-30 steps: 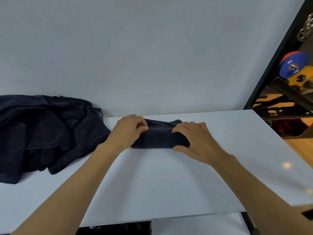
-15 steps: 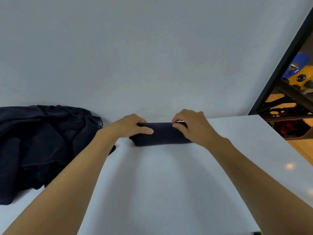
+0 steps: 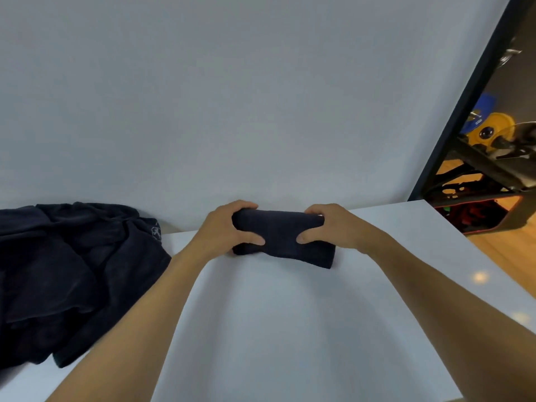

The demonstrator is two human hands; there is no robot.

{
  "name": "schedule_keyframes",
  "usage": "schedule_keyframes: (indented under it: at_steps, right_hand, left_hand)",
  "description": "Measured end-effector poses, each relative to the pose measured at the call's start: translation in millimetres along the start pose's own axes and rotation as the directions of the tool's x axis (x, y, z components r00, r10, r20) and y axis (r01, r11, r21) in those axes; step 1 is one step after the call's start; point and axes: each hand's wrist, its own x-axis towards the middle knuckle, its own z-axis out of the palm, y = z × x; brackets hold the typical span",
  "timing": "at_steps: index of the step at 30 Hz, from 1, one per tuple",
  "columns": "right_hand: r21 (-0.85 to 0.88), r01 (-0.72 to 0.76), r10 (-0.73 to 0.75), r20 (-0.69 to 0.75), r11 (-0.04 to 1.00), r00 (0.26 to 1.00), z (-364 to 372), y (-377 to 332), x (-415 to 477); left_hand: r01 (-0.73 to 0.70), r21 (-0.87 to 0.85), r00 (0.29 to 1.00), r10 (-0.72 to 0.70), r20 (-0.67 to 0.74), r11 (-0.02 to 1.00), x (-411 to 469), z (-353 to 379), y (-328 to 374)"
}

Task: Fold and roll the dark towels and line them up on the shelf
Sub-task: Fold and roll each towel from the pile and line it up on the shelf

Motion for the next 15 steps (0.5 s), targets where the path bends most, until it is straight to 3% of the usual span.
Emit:
schedule_keyframes:
  at_steps: [3, 5, 8, 12, 15]
  right_hand:
    - [0.24, -0.073, 0.072, 0.013, 0.968, 0.997, -25.9, 14.3, -24.3]
    - [0.368, -0.107, 0.116, -0.002, 0.924, 0.993, -42.3, 27.5, -43.5]
    - [0.521, -0.133, 0.203, -0.079, 0.843, 0.976, -63.4, 54.2, -72.2]
    - [0.672, -0.13, 0.331, -0.18, 0.729, 0.926, -88.5, 91.4, -101.5]
    - [0.673, -0.155, 0.424, -0.255, 0.723, 0.869, -108.5, 115.9, -111.6]
  left_hand:
    - [0.069, -0.362, 0.995, -0.04, 0.086, 0.93, 16.8, 13.7, 22.1]
    - [0.068, -0.515, 0.995, -0.021, 0.098, 0.855, 28.4, 37.1, 42.1]
    - [0.086, -0.65, 0.996, -0.057, 0.066, 0.755, 45.3, 87.6, 77.2]
    - [0.18, -0.802, 0.979, -0.028, 0.2, 0.57, 66.0, 156.9, 124.6]
    - [0.232, -0.796, 0.971, -0.086, 0.223, 0.559, 85.5, 200.8, 155.1]
